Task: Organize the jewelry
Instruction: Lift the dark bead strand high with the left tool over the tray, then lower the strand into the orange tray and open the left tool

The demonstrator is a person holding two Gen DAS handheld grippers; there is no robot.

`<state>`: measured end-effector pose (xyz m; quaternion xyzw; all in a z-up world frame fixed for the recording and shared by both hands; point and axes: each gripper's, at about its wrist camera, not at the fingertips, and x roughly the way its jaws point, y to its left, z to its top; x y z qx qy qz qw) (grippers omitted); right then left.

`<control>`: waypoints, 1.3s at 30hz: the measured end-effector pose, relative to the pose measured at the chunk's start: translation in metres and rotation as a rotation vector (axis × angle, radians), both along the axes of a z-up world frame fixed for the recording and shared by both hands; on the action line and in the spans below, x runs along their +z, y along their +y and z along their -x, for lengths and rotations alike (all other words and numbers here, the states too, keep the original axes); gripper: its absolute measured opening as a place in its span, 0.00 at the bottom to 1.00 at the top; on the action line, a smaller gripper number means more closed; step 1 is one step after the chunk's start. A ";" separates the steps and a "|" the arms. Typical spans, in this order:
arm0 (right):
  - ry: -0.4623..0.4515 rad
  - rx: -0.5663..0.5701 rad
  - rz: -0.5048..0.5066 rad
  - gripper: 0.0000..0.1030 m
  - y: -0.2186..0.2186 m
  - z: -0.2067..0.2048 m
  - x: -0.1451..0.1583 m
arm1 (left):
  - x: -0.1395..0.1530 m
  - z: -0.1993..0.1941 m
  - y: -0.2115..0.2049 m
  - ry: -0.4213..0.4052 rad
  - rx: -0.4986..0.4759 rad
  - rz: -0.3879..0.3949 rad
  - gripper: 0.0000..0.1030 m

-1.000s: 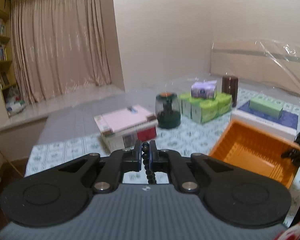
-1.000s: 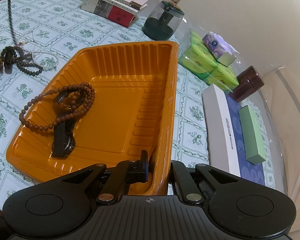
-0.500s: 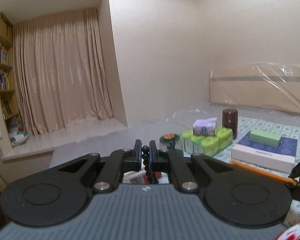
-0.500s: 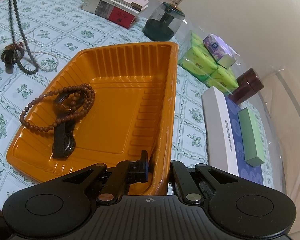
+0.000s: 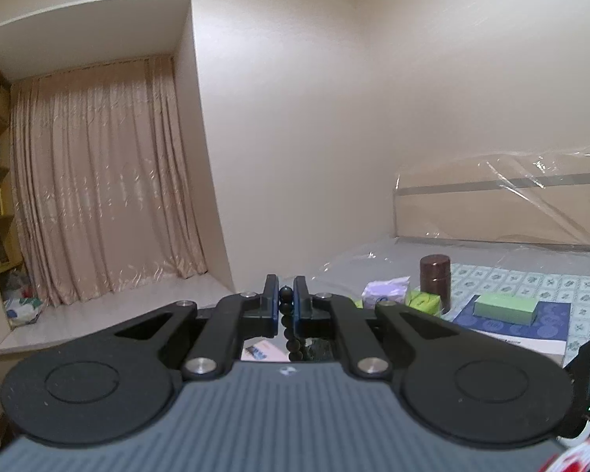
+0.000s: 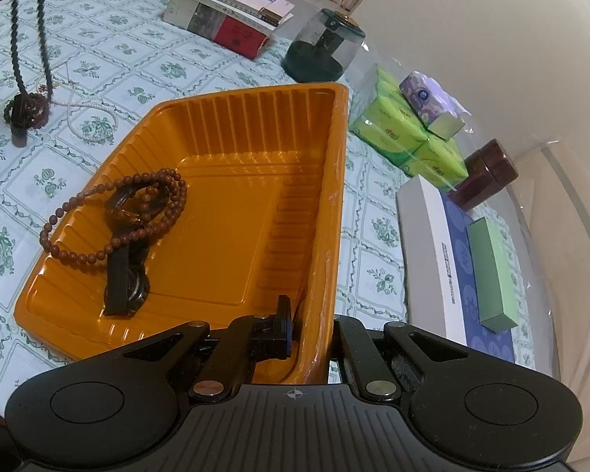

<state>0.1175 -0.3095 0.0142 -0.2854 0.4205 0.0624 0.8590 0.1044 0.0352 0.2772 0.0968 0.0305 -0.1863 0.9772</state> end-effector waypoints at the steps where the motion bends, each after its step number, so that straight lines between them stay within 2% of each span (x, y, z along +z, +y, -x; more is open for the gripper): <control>1: 0.000 0.000 0.000 0.04 0.000 0.000 0.000 | 0.003 0.000 -0.002 -0.004 -0.008 0.000 0.06; 12: 0.000 0.002 -0.001 0.04 0.000 0.000 0.000 | 0.024 -0.011 -0.037 -0.014 -0.093 0.013 0.06; 20: 0.002 0.003 -0.007 0.04 -0.001 -0.001 -0.001 | 0.032 -0.020 -0.094 -0.020 -0.211 0.004 0.06; 26: 0.000 0.004 -0.013 0.04 -0.002 -0.001 -0.002 | 0.027 -0.027 -0.127 0.015 -0.279 0.009 0.06; 30: -0.001 0.006 -0.018 0.04 -0.003 0.000 -0.002 | -0.005 -0.038 -0.146 0.111 -0.302 -0.023 0.06; 39: 0.000 0.004 -0.025 0.04 -0.004 -0.001 -0.003 | -0.115 -0.078 -0.190 0.399 -0.322 -0.129 0.06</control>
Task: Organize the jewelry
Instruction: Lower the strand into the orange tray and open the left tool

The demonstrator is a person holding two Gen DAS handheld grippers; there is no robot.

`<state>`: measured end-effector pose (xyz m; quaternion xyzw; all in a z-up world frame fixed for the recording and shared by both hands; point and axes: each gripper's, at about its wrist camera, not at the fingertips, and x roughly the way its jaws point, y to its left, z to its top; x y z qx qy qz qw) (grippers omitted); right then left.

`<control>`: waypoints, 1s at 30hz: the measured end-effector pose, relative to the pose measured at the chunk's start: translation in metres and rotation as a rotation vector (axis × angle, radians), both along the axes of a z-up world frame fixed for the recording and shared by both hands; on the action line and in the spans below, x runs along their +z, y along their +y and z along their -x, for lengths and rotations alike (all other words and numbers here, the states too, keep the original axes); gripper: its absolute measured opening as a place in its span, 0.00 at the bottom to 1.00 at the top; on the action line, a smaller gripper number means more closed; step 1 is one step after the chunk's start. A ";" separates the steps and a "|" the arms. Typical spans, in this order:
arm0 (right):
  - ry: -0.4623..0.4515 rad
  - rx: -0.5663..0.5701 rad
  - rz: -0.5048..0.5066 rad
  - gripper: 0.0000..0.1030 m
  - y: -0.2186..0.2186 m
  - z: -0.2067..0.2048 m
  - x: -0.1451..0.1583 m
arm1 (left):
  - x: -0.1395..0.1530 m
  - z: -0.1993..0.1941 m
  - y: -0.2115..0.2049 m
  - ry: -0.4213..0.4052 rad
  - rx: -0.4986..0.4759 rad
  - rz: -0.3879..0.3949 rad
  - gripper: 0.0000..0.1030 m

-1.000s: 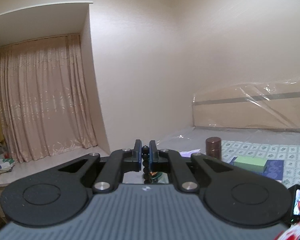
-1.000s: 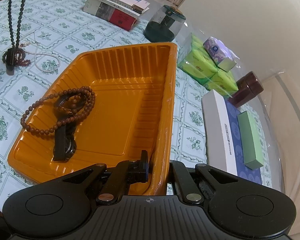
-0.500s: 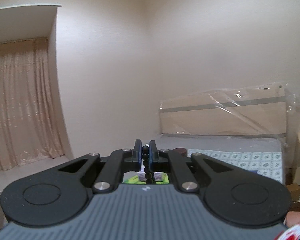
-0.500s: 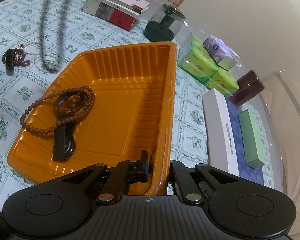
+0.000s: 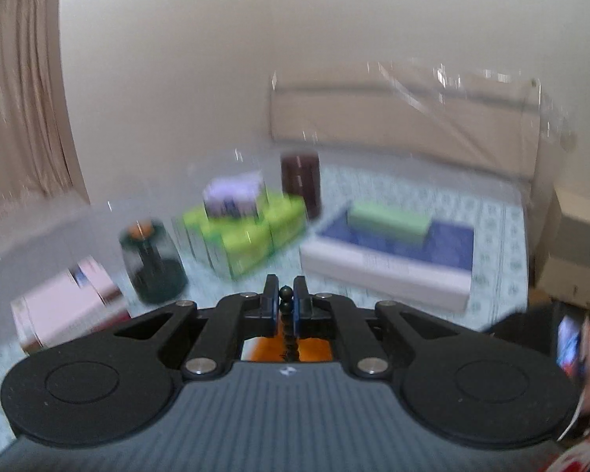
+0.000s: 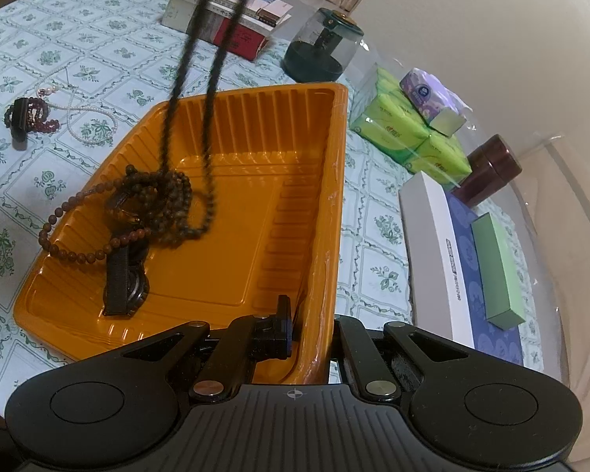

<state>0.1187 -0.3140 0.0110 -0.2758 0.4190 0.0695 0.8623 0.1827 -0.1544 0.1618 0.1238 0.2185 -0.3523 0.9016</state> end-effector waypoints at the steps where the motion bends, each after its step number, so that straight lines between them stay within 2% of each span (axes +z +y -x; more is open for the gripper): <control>1: 0.000 0.000 -0.002 0.04 0.000 0.000 0.000 | -0.012 -0.005 -0.002 0.030 -0.002 -0.013 0.06; 7: 0.005 -0.005 -0.008 0.04 -0.003 -0.001 -0.002 | -0.070 -0.024 -0.011 0.165 -0.005 -0.055 0.06; 10: 0.009 -0.008 -0.010 0.04 -0.004 -0.002 -0.003 | -0.089 -0.032 -0.016 0.212 -0.002 -0.065 0.06; 15: 0.011 -0.012 -0.014 0.04 -0.005 -0.003 -0.004 | -0.100 -0.041 -0.020 0.263 -0.003 -0.066 0.06; 19: 0.012 -0.012 -0.017 0.04 -0.005 -0.003 -0.003 | -0.102 -0.039 -0.016 0.267 -0.002 -0.075 0.08; 22: 0.012 -0.012 -0.015 0.04 -0.005 -0.003 -0.004 | -0.101 -0.038 -0.001 0.273 0.026 -0.048 0.14; 30: 0.012 -0.012 -0.016 0.04 -0.005 -0.002 -0.004 | -0.117 -0.019 0.062 0.282 0.163 -0.002 0.15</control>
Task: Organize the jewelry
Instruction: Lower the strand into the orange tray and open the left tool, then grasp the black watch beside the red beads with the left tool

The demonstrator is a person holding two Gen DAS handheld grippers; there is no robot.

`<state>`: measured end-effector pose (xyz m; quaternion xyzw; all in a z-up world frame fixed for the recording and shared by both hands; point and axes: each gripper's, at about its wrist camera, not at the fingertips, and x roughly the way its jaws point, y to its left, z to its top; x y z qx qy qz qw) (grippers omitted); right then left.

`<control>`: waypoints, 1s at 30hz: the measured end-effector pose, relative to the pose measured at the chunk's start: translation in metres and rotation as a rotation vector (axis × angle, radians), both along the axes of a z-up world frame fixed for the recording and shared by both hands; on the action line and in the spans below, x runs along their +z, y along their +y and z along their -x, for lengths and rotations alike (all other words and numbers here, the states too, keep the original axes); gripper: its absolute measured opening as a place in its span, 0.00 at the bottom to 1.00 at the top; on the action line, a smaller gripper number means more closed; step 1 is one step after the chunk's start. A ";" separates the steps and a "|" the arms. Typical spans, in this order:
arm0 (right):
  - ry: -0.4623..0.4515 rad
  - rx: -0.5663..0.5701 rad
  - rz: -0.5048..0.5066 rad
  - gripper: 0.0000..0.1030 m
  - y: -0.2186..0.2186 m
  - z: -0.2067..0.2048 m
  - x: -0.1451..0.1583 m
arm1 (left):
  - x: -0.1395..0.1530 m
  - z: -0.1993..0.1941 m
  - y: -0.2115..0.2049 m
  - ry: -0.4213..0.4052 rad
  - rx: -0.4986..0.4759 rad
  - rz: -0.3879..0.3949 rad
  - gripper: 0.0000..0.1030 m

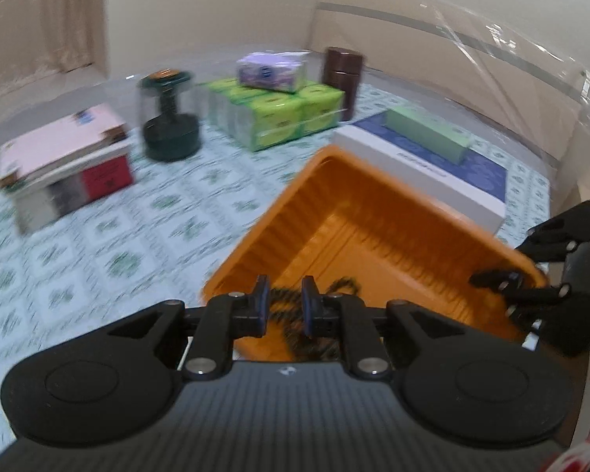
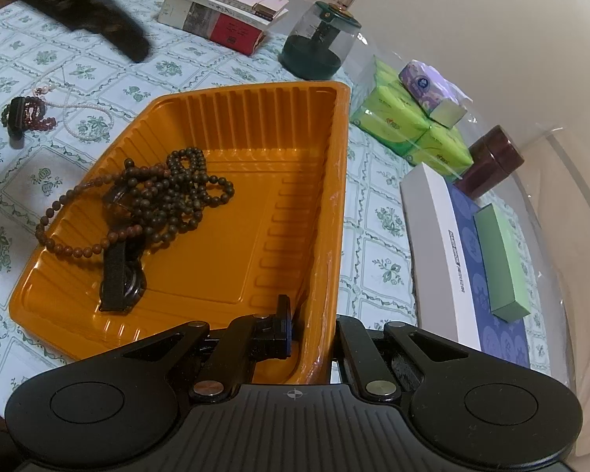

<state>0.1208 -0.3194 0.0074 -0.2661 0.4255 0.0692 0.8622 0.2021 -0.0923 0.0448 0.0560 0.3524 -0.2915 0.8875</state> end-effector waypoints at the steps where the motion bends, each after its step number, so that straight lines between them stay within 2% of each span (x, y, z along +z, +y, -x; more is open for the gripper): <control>1: 0.000 0.000 0.000 0.04 0.000 0.000 0.000 | -0.003 0.004 0.008 -0.001 0.022 0.003 0.16; 4: -0.002 0.001 0.001 0.04 0.000 0.000 0.000 | -0.015 0.021 0.036 -0.026 0.096 -0.024 0.21; 7: -0.003 -0.002 0.001 0.04 0.001 0.001 -0.001 | -0.028 0.036 0.066 -0.059 0.202 -0.070 0.21; 10: -0.001 -0.006 0.002 0.04 0.001 0.001 -0.001 | -0.042 0.051 0.100 -0.032 0.314 -0.044 0.23; 14: 0.000 -0.007 0.002 0.04 0.000 0.001 -0.001 | -0.061 0.070 0.133 -0.018 0.427 -0.050 0.24; 17: -0.001 -0.008 0.005 0.04 0.000 0.001 -0.001 | -0.074 0.082 0.146 -0.016 0.474 -0.081 0.24; 21: 0.000 -0.006 0.012 0.04 0.001 0.001 0.000 | -0.084 0.090 0.148 0.001 0.475 -0.063 0.28; 24: -0.001 -0.005 0.017 0.04 0.003 0.002 0.000 | -0.089 0.089 0.139 -0.005 0.454 -0.049 0.39; 26: 0.000 -0.003 0.019 0.04 0.003 0.002 0.001 | -0.093 0.086 0.133 -0.018 0.427 -0.049 0.64; 28: 0.002 -0.001 0.020 0.04 0.003 0.002 0.001 | -0.097 0.080 0.128 -0.038 0.394 -0.069 0.75; 30: 0.002 -0.001 0.022 0.04 0.004 0.002 0.001 | -0.100 0.075 0.124 -0.058 0.369 -0.097 0.76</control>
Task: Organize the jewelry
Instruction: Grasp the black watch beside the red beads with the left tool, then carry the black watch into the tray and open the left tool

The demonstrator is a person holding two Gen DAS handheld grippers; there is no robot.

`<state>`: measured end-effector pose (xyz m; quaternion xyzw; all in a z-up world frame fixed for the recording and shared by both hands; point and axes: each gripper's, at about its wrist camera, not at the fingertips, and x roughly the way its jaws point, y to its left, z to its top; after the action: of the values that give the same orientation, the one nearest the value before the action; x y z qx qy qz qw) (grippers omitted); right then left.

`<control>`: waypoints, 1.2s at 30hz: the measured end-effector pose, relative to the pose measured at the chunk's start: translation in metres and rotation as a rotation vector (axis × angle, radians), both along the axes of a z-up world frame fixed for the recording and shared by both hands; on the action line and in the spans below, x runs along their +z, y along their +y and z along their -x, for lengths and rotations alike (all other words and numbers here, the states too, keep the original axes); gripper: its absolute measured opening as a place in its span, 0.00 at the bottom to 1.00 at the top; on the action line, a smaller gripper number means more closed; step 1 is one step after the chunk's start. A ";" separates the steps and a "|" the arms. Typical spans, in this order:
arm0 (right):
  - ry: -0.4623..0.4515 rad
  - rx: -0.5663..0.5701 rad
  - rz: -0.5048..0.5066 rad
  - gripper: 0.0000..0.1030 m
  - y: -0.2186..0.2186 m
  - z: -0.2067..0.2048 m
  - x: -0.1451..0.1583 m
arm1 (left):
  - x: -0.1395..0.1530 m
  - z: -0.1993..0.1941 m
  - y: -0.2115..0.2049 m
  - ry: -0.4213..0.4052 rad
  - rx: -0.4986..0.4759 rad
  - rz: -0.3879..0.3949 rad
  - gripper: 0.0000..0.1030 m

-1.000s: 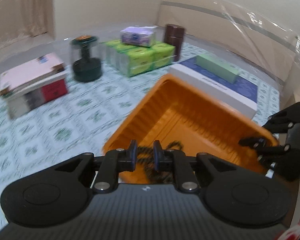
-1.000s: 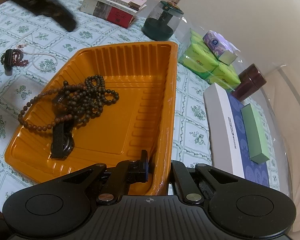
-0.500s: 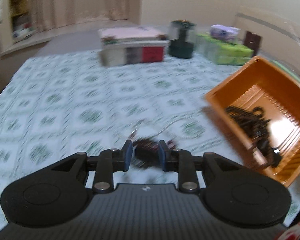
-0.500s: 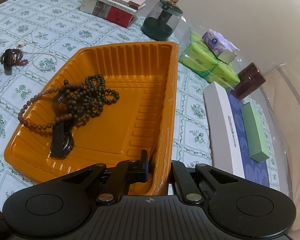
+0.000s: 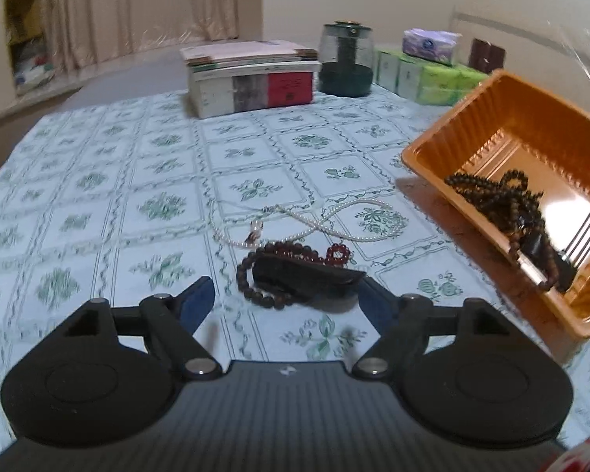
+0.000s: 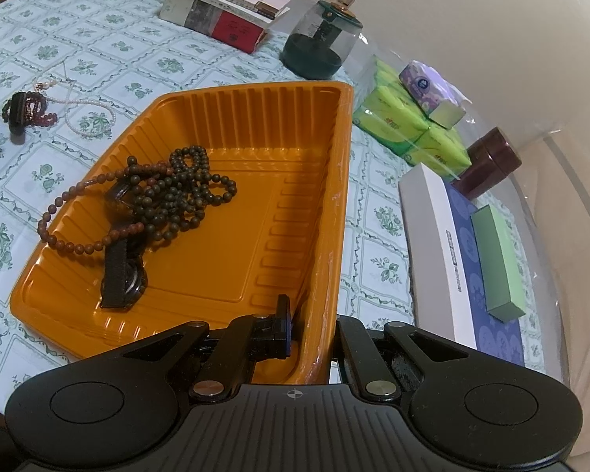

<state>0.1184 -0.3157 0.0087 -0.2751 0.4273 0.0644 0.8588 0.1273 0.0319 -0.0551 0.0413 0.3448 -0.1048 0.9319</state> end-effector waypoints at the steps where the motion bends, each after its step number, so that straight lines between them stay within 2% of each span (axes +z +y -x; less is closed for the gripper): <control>1: 0.001 0.000 0.001 0.04 0.000 0.000 0.000 | -0.001 -0.003 -0.001 -0.006 -0.018 -0.011 0.77; 4: 0.005 -0.003 0.003 0.04 0.000 -0.001 0.000 | -0.004 -0.014 -0.002 0.001 -0.071 -0.015 0.84; 8: 0.013 -0.009 0.001 0.05 -0.002 -0.003 -0.002 | -0.014 -0.024 -0.005 0.013 -0.127 -0.054 0.84; 16: 0.022 -0.014 0.001 0.05 -0.001 -0.005 -0.003 | -0.020 -0.034 -0.004 0.011 -0.153 -0.015 0.84; 18: 0.021 -0.015 0.001 0.05 -0.001 -0.006 -0.003 | -0.021 -0.037 -0.003 0.025 -0.152 -0.003 0.83; 22: 0.020 -0.014 0.001 0.05 -0.002 -0.005 -0.003 | -0.023 -0.038 -0.008 0.038 -0.153 -0.016 0.74; 25: 0.021 -0.015 0.001 0.05 -0.002 -0.006 -0.003 | -0.023 -0.037 -0.008 0.039 -0.123 -0.008 0.73; 32: 0.019 -0.015 0.000 0.05 -0.002 -0.005 -0.003 | -0.007 -0.021 -0.012 -0.007 -0.096 0.019 0.73; 36: 0.017 -0.015 -0.001 0.05 -0.002 -0.005 -0.003 | 0.011 -0.007 -0.032 -0.046 -0.152 0.064 0.73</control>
<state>0.1236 -0.3177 0.0053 -0.2706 0.4368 0.0604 0.8558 0.1341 -0.0004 -0.0445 0.0398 0.3158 -0.1852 0.9297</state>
